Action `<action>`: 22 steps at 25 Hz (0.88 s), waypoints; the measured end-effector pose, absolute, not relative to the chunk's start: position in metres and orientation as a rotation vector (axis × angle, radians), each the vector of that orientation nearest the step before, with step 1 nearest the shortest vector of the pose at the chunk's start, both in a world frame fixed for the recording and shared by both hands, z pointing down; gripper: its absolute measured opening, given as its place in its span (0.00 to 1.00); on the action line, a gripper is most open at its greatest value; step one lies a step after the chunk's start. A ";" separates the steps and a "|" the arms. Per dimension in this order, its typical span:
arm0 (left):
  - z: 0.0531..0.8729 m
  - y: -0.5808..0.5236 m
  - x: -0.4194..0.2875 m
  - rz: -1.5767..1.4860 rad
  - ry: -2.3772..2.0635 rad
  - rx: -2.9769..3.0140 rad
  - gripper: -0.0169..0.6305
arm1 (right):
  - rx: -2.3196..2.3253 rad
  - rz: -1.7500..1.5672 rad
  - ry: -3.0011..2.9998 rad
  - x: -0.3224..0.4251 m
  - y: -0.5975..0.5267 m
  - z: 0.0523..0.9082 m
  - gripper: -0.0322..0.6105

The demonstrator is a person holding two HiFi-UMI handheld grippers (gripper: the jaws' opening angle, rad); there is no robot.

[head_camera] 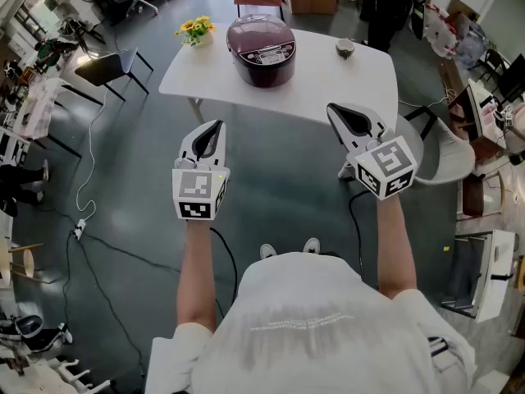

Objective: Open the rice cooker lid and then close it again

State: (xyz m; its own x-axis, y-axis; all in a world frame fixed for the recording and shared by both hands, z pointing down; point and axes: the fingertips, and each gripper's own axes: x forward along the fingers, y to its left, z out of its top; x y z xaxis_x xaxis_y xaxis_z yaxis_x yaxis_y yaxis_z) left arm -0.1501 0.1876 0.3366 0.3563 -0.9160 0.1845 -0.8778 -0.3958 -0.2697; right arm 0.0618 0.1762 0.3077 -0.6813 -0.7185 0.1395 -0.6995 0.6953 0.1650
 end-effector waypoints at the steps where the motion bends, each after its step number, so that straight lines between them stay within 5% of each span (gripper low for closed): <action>1: 0.336 0.187 -0.150 -0.466 1.648 -2.483 0.05 | 1.149 -0.146 -2.709 0.062 0.175 0.308 0.09; 19: 0.343 0.175 -0.143 -0.480 1.656 -2.486 0.05 | 1.183 -0.095 -2.736 0.074 0.157 0.308 0.09; 22: 0.343 0.174 -0.140 -0.473 1.659 -2.501 0.19 | 1.166 -0.093 -2.756 0.075 0.155 0.305 0.20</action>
